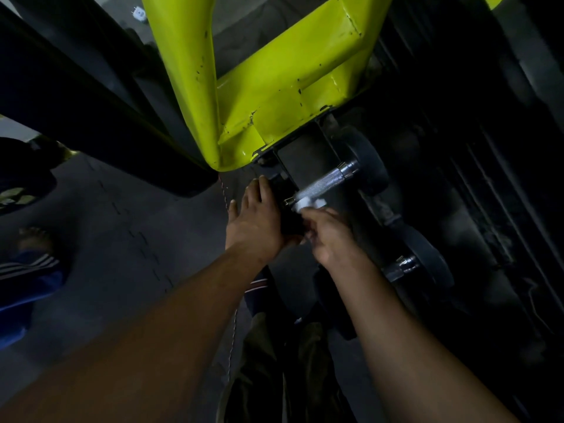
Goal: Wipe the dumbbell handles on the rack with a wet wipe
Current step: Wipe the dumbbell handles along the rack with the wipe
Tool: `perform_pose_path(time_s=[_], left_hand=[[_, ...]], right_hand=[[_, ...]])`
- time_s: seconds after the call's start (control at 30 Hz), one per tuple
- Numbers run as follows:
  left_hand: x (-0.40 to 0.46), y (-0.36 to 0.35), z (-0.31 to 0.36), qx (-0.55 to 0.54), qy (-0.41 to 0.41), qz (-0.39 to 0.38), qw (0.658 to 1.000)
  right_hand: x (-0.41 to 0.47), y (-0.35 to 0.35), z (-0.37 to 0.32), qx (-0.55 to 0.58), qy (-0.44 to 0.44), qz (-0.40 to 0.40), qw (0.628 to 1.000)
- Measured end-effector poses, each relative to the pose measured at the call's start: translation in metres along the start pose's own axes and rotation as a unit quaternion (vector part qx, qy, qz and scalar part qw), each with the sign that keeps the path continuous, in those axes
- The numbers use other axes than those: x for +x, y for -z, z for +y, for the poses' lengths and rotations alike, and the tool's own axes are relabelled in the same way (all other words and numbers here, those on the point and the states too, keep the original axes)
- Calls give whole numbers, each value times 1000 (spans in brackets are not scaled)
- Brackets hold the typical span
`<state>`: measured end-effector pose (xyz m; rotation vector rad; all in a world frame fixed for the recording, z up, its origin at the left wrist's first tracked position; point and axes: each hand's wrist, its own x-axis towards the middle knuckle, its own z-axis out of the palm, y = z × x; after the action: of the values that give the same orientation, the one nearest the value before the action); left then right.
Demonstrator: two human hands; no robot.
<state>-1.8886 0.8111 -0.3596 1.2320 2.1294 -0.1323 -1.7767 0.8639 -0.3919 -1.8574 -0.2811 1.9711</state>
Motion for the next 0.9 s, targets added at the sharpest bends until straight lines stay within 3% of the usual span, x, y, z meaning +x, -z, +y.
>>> perform_pose_path(time_s=[0.1, 0.2, 0.33, 0.47, 0.53, 0.63, 0.73, 0.9], left_hand=[[-1, 0, 1, -2, 3, 5, 1000], [-1, 0, 1, 0, 3, 2, 1000], [-1, 0, 1, -6, 5, 2, 1000], [-2, 0, 1, -9, 7, 0, 1000], [-2, 0, 2, -8, 6, 4, 1000], [-3, 1, 2, -9, 4, 9, 1000], [-3, 1, 2, -16, 4, 14, 1000], [-3, -1, 2, -23, 9, 12, 1000]], right_hand=[[-4, -4, 7, -37, 10, 2, 999], [-2, -5, 0, 61, 66, 78, 993], [1, 4, -14, 174, 198, 131, 956], [11, 12, -9, -36, 308, 166, 936], [8, 15, -3, -167, 390, 160, 891], [3, 20, 1, -385, 491, 137, 769], [-6, 18, -7, -566, 471, 155, 658], [-11, 2, -31, -708, 404, 137, 563]])
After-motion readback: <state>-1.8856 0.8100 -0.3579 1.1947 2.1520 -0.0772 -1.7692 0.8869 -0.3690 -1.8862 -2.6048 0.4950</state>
